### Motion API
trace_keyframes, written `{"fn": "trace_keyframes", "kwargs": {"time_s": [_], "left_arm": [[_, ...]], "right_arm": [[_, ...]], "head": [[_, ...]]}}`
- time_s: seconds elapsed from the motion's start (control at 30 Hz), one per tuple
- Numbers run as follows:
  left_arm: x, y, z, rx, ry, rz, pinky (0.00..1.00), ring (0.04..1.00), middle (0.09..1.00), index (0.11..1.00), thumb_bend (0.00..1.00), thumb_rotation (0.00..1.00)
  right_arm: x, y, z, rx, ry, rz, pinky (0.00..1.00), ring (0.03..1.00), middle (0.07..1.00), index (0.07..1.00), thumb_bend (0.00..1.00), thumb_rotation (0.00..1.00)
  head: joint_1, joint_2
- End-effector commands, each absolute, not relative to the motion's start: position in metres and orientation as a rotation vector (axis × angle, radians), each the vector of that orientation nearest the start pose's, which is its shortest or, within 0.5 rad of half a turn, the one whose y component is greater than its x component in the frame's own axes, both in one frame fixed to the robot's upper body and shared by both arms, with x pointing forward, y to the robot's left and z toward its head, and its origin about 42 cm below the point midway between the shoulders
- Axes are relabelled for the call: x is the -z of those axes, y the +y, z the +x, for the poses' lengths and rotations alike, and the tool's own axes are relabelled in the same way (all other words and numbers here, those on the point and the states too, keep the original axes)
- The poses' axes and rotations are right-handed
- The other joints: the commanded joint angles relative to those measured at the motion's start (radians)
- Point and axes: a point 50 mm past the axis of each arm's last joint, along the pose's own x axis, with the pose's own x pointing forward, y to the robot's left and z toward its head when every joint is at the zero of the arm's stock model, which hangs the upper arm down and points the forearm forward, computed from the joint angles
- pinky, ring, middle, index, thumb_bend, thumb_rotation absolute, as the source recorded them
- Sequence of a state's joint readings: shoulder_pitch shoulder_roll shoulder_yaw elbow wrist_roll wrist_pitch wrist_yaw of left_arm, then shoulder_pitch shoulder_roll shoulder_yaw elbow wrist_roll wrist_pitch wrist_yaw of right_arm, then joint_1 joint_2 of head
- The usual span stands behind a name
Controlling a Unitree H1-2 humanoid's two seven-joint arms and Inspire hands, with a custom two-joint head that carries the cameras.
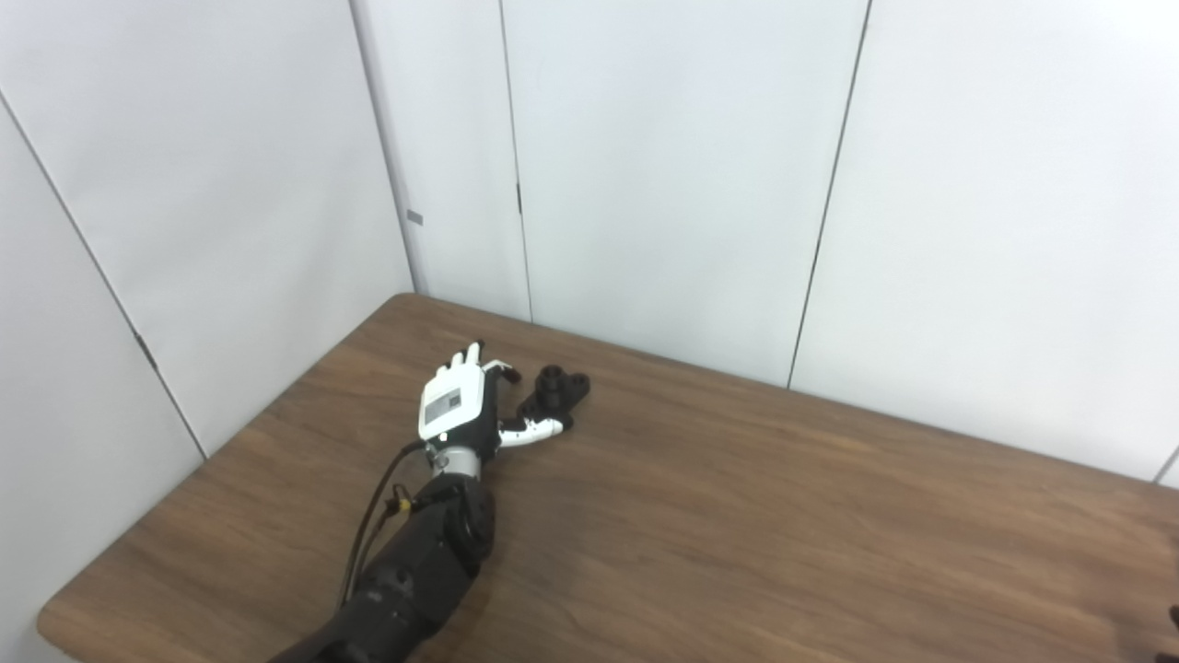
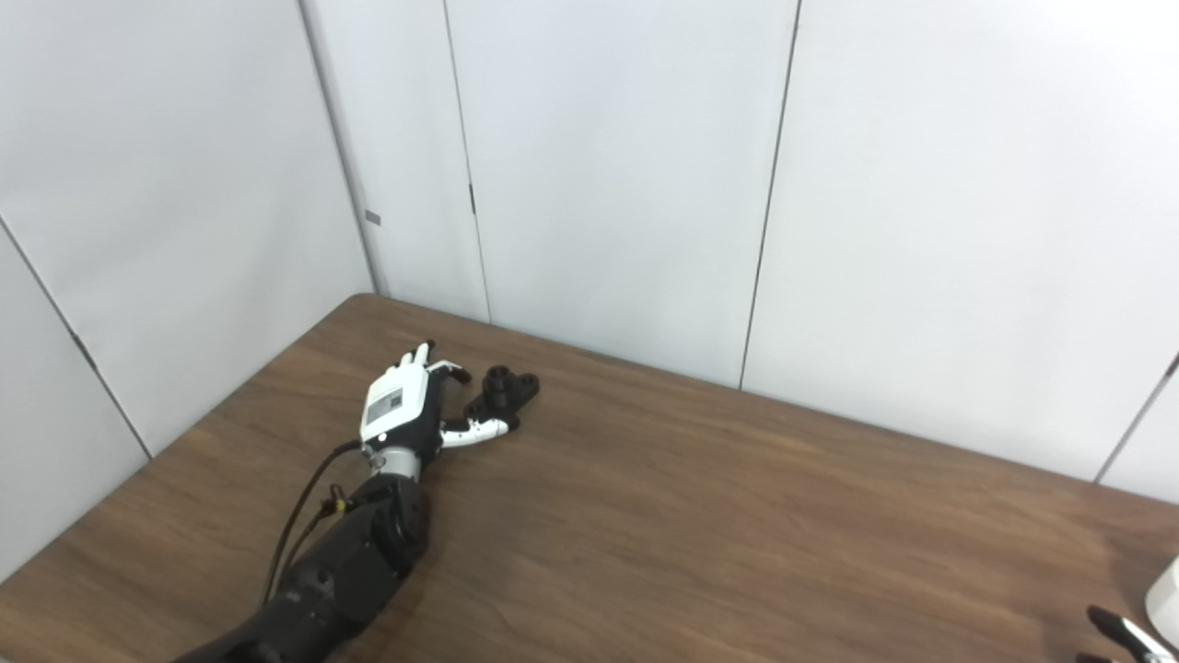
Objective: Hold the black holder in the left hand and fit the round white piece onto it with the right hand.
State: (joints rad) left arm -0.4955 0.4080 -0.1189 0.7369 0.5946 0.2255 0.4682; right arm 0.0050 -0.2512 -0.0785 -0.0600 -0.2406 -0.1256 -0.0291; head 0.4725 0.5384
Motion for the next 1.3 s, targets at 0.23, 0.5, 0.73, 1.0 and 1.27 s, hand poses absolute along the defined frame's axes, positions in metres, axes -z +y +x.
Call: {"fn": "trace_keyframes", "kwargs": {"time_s": [0.23, 0.5, 0.73, 1.0, 1.27], "left_arm": [[-0.095, 0.369, 0.425, -0.450, 0.265, 1.064, 1.00, 1.000, 1.000, 0.712, 0.96, 0.28], [-0.090, 0.360, 0.425, -0.419, 0.257, 1.060, 0.99, 1.000, 1.000, 0.708, 0.97, 0.32], [-0.086, 0.355, 0.422, -0.386, 0.242, 1.043, 0.95, 1.000, 1.000, 0.700, 0.96, 0.30], [-0.080, 0.349, 0.419, -0.350, 0.235, 0.935, 0.96, 1.000, 0.999, 0.638, 0.92, 0.13], [-0.074, 0.345, 0.414, -0.305, 0.210, 0.904, 1.00, 1.000, 0.989, 0.583, 0.88, 0.05]], "right_arm": [[-0.155, -0.312, 0.280, 0.092, -0.273, -0.502, 0.59, 0.736, 0.851, 0.808, 0.54, 0.00], [-0.159, -0.312, 0.277, 0.098, -0.272, -0.498, 0.58, 0.732, 0.851, 0.808, 0.54, 0.00], [-0.161, -0.312, 0.274, 0.100, -0.270, -0.502, 0.58, 0.729, 0.850, 0.808, 0.54, 0.00], [-0.161, -0.313, 0.273, 0.100, -0.264, -0.514, 0.59, 0.727, 0.852, 0.810, 0.53, 0.00], [-0.162, -0.313, 0.272, 0.103, -0.256, -0.511, 0.59, 0.732, 0.856, 0.813, 0.54, 0.00]], "head": [[-0.010, 0.016], [-0.016, 0.024], [-0.017, 0.037], [-0.018, 0.047], [-0.019, 0.055]]}}
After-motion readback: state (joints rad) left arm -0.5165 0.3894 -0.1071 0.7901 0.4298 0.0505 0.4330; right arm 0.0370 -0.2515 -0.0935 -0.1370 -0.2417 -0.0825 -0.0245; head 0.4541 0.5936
